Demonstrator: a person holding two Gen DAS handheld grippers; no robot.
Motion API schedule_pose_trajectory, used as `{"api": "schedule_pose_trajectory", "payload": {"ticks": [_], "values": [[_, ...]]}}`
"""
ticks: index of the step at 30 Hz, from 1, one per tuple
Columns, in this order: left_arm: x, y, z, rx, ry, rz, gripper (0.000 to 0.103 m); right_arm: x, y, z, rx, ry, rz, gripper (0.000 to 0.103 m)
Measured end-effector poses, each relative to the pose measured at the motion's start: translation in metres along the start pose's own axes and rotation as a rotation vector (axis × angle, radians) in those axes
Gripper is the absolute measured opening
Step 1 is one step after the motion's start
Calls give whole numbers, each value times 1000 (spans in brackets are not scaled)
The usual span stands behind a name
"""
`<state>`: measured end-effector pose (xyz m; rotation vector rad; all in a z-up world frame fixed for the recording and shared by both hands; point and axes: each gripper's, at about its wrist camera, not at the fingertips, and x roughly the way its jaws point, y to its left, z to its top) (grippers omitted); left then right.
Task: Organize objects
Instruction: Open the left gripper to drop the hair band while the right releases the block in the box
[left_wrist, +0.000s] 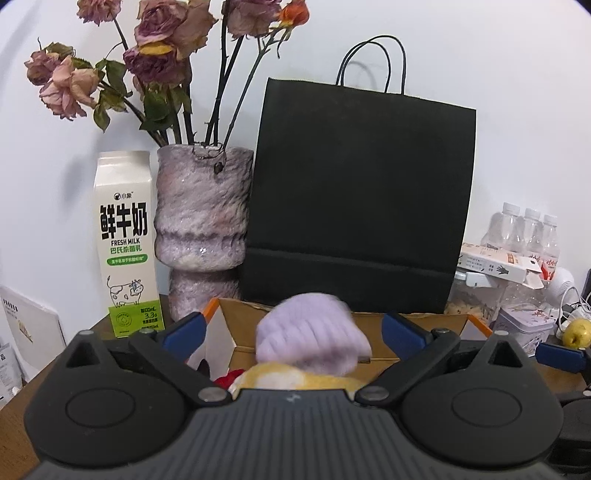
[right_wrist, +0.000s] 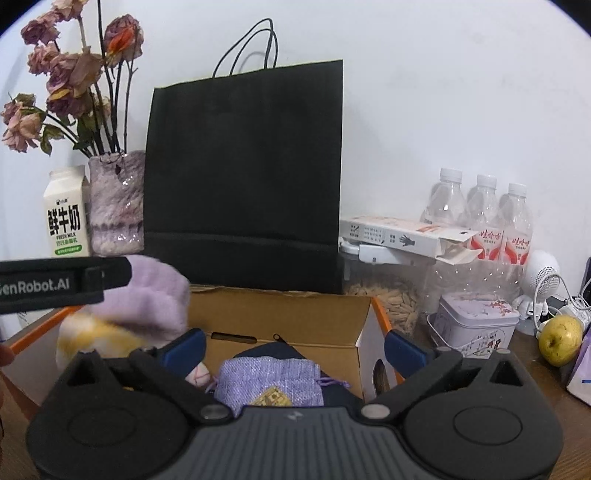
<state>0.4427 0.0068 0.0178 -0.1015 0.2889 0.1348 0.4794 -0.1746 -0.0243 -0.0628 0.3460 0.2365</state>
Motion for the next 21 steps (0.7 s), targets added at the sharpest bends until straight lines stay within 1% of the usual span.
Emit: {"api": "schedule_pose_trajectory", "payload": {"ticks": [14,21], "values": [[1,5,0,11,54,-9,103,-3,-1,1,11,21,12,103],[-7,11,-3,16,94,-8,103,-8,-7,0,47,48,26,103]]}}
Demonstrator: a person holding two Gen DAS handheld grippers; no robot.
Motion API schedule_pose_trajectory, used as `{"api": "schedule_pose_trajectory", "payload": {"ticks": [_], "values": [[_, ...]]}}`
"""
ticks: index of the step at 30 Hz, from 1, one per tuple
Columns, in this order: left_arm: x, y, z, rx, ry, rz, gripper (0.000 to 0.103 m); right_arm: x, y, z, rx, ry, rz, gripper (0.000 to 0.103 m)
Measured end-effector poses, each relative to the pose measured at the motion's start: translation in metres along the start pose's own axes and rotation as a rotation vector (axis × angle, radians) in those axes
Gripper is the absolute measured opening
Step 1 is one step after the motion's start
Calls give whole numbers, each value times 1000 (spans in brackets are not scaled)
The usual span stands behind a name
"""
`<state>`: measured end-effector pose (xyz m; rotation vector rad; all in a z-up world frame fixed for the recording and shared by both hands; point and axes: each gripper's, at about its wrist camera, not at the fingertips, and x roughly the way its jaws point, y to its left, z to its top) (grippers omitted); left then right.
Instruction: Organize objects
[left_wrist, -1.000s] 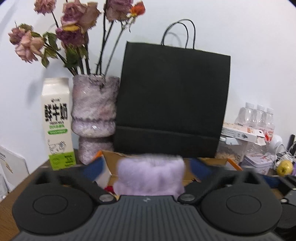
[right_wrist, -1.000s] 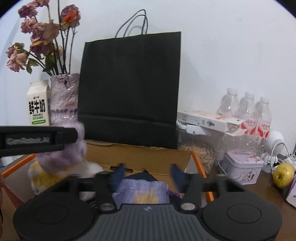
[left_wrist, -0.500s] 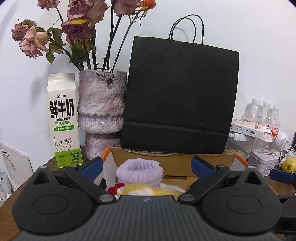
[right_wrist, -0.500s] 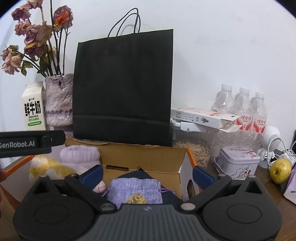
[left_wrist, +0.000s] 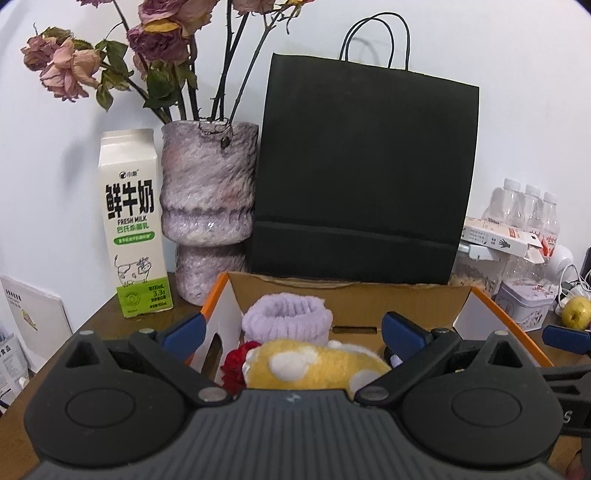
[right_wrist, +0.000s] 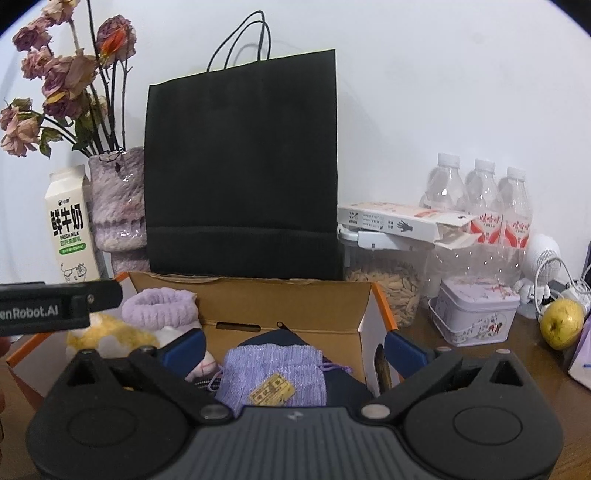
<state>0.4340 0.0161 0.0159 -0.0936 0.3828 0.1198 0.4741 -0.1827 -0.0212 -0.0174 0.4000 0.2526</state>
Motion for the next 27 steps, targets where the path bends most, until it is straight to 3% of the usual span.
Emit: {"api": "schedule_pose_trajectory", "payload": {"ticks": [10,27], "values": [[-36,13,-7,-26,31,-4,103,-34,0,-7,-15,0,-1,103],[-143,21,-35,-26,59,10,103,-145,13,-28,-9,0,34,103]]}}
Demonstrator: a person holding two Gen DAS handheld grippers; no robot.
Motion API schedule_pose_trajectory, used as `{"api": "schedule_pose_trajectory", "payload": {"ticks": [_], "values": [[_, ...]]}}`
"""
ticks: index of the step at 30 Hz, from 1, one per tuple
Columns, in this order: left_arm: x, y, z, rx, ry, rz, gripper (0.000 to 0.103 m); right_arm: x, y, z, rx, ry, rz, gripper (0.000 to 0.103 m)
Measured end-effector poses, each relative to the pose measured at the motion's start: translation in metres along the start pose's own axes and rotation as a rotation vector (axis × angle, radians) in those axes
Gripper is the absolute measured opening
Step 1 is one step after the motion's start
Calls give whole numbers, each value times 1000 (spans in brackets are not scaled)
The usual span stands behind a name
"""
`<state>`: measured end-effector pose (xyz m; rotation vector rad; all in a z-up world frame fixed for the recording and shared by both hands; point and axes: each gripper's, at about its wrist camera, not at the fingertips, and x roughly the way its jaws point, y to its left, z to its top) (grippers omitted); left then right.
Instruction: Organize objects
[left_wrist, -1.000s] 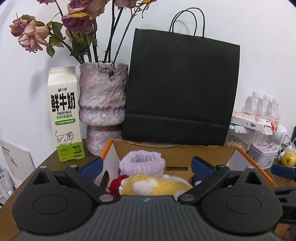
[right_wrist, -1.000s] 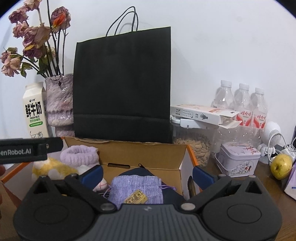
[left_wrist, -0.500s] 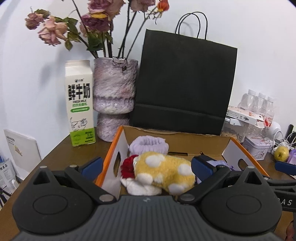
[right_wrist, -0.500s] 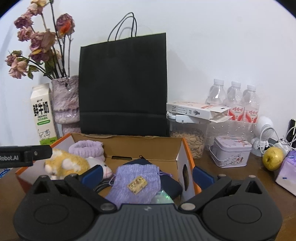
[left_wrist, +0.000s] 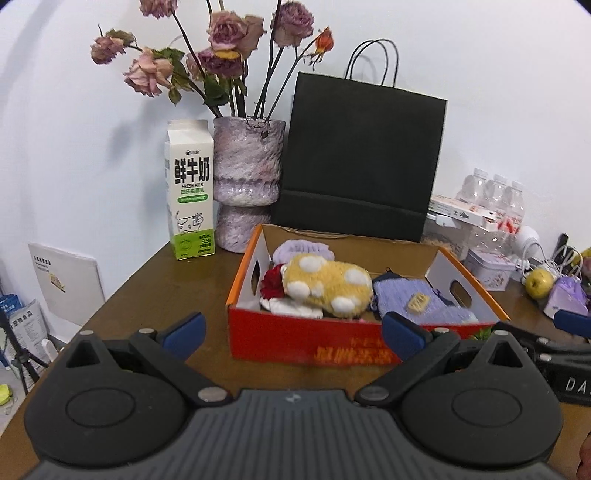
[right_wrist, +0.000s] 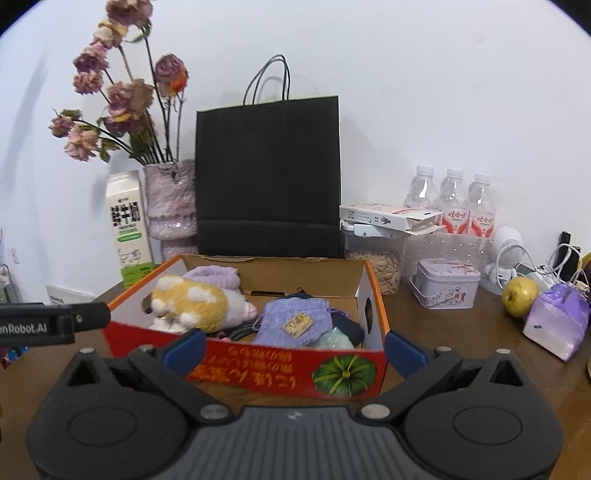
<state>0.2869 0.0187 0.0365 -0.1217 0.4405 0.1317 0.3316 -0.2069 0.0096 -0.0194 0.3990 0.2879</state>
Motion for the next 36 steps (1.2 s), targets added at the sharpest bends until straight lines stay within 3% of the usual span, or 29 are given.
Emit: {"api": "schedule_pose_trajectory", "payload": {"ticks": [23,36], "values": [[-168,2,-66,84,-16,-31,103,-181,17,-52,-25,-48,18,103],[-227,9,-107,79,-9,-37,103,-244,25,-92,-24,-34,30,103]]}}
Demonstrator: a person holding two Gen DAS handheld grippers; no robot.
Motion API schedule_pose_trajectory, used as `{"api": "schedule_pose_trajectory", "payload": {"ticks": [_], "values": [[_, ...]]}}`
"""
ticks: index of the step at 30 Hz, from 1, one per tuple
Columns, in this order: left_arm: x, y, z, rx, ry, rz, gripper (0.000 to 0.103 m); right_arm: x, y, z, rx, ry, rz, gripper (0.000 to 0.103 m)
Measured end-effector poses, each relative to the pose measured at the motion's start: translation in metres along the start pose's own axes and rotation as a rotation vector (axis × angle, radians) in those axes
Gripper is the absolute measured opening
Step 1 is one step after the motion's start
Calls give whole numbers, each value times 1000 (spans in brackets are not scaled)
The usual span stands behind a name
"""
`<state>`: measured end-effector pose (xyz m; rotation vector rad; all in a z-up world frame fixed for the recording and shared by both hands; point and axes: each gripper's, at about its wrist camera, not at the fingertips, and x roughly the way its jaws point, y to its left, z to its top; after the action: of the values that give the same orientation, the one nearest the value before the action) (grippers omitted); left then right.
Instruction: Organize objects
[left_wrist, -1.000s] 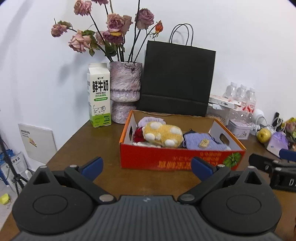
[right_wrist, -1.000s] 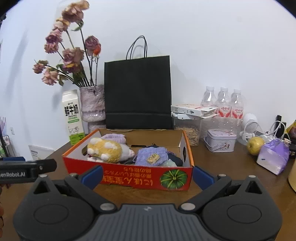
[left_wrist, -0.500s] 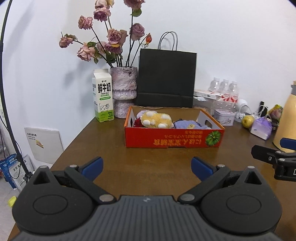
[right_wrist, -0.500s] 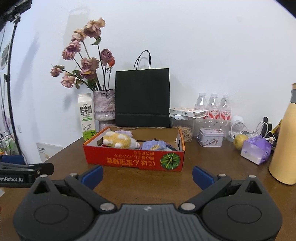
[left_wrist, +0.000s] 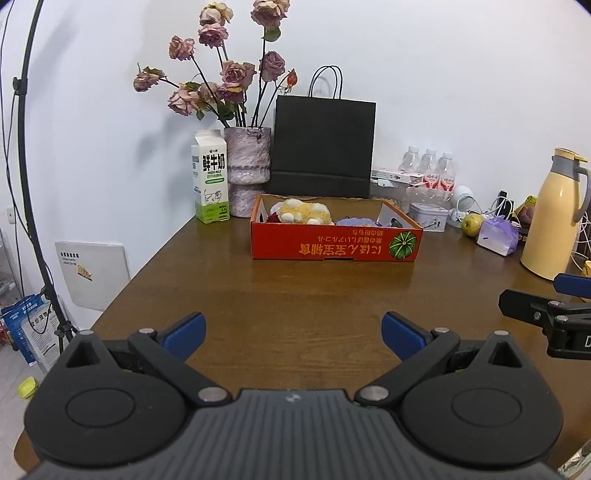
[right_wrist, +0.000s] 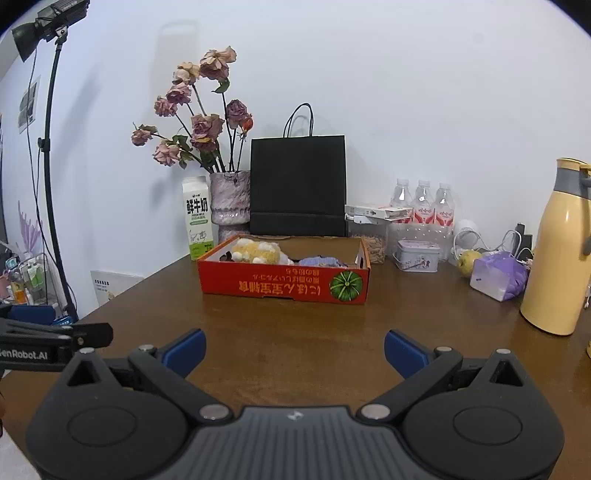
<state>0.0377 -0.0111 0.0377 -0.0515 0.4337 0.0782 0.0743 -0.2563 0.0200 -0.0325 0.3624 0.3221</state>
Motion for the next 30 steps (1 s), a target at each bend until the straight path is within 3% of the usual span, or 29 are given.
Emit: {"api": "schedule_pose_trajectory", "payload": {"ticks": [30], "values": [[-28,-3,-15,-1,-5,1,103,-32,5,-8,-11,-24,6,103]]}}
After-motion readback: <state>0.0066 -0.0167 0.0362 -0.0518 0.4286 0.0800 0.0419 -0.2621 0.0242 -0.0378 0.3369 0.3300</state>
